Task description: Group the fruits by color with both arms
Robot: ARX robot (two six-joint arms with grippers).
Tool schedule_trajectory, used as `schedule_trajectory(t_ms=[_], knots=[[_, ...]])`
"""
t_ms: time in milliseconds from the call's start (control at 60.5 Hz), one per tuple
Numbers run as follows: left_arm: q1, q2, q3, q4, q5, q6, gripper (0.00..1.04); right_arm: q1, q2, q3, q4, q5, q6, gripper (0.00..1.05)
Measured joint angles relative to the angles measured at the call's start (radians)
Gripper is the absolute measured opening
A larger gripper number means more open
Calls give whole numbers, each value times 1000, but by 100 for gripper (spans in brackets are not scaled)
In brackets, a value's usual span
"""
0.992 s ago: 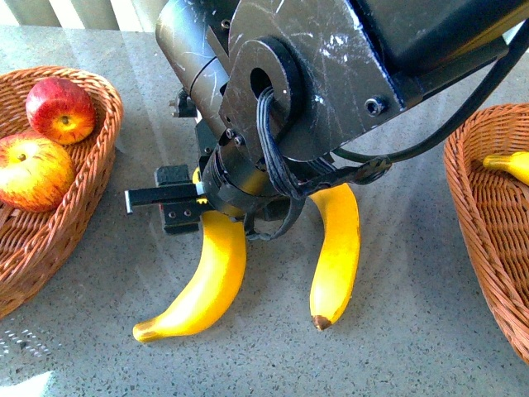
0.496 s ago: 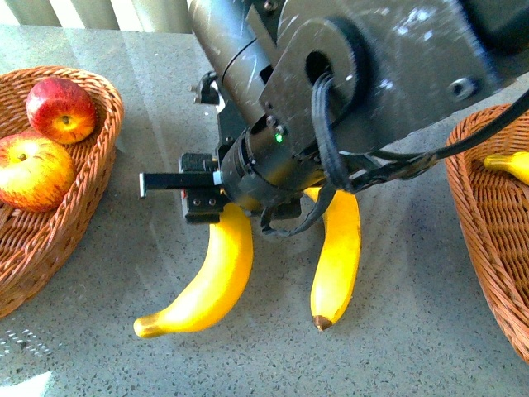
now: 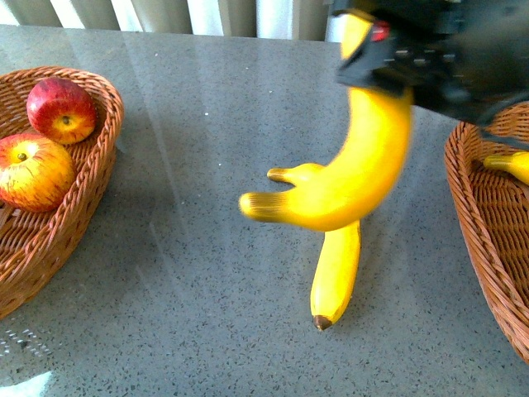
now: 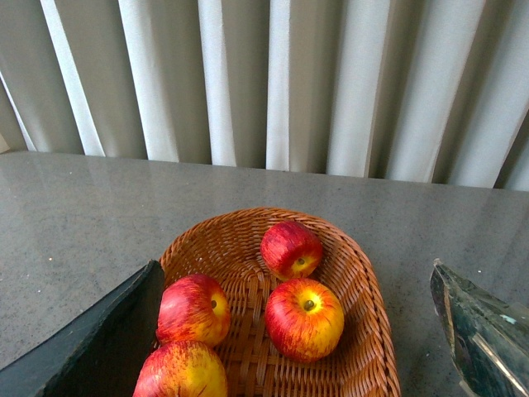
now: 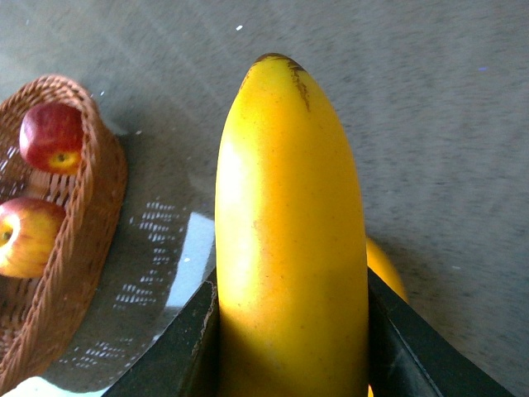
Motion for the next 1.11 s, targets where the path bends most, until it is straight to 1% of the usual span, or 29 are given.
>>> schedule_trajectory(t_ms=[17, 50, 83, 248, 347, 413, 513, 678, 761, 810, 942, 1009, 1075, 1108], knots=[[0, 0, 0, 0, 0, 0, 96, -14, -8, -10, 0, -5, -2, 36], [0, 0, 0, 0, 0, 0, 96, -68, -35, -47, 0, -21, -10, 36], [0, 0, 0, 0, 0, 0, 96, -138, -59, -88, 0, -43, -26, 36], [0, 0, 0, 0, 0, 0, 96, -341, -68, -144, -2, -111, -121, 36], [0, 0, 0, 0, 0, 0, 96, -434, -40, -151, -2, -143, -187, 36], [0, 0, 0, 0, 0, 0, 96, -478, -20, -154, -1, -163, -220, 36], [0, 0, 0, 0, 0, 0, 96, -520, 8, -154, -2, -197, -262, 36], [0, 0, 0, 0, 0, 0, 96, -547, 56, -145, -3, -201, -316, 36], [0, 0, 0, 0, 0, 0, 96, -550, 86, -137, -3, -180, -350, 37], [0, 0, 0, 0, 0, 0, 96, -550, 93, -136, 0, -168, -367, 47], [0, 0, 0, 0, 0, 0, 96, -549, 85, -131, 3, -162, -372, 68], [0, 0, 0, 0, 0, 0, 96, -541, 75, -131, 3, -162, -372, 77], [0, 0, 0, 0, 0, 0, 96, -499, 39, -130, 1, -159, -362, 94], [0, 0, 0, 0, 0, 0, 96, -473, 22, -130, -3, -158, -352, 97]])
